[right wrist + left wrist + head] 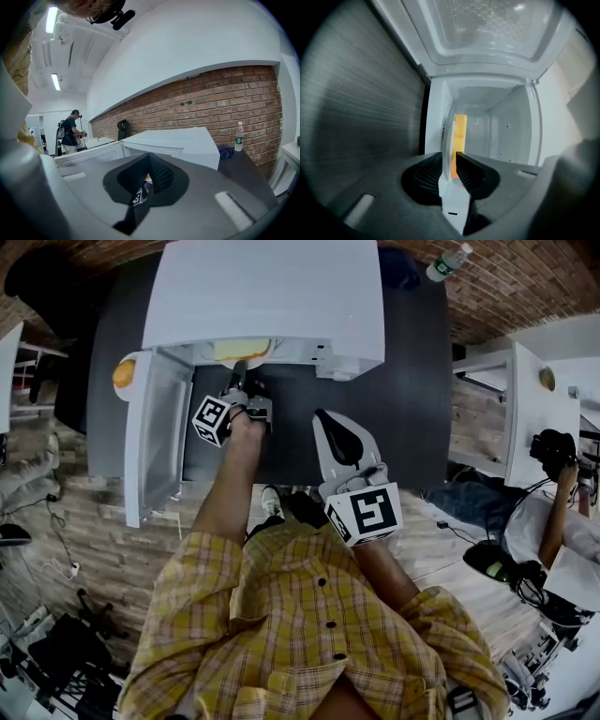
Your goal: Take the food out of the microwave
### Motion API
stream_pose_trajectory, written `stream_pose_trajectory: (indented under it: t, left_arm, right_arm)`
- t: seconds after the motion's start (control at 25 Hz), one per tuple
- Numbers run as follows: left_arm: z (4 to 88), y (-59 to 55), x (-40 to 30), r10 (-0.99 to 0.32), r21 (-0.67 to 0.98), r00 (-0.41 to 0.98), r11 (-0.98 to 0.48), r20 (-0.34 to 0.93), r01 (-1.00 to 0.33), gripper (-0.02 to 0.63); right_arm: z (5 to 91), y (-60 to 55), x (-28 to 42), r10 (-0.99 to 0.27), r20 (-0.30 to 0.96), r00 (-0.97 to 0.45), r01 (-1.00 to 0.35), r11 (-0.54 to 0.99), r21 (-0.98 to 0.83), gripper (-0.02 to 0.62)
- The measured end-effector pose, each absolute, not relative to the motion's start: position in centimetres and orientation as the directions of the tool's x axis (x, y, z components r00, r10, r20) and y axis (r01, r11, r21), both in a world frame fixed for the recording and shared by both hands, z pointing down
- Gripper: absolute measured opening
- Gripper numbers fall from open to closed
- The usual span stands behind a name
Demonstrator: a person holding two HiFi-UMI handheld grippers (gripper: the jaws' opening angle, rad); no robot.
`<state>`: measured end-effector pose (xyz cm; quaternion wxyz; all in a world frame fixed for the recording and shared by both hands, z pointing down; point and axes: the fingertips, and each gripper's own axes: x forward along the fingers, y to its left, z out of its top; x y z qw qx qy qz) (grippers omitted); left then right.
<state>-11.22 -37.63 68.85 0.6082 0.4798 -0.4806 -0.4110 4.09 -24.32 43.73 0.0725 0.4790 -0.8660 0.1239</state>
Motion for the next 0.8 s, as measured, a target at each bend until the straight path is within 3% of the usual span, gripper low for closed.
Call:
stream_pose_trajectory:
  t: [0.24,0.8]
  left_arm:
    - [68.83,-37.99,-11.30,-0.960,0.977,0.196,0.210,0.201,0.027,0.018]
    - [68.21,-37.34,-11.72,-0.959,0.977,0.191,0.212,0.208,-0.002,0.011]
  right_arm:
    - [43.83,-24.39,4.23,-0.812,0.247,-0.528,-0.849,0.508,-0.146,0.005]
    - [44.09,-24.25,4.02,-0.813,0.249,-0.527,-0.850,0.508,-0.141,0.005]
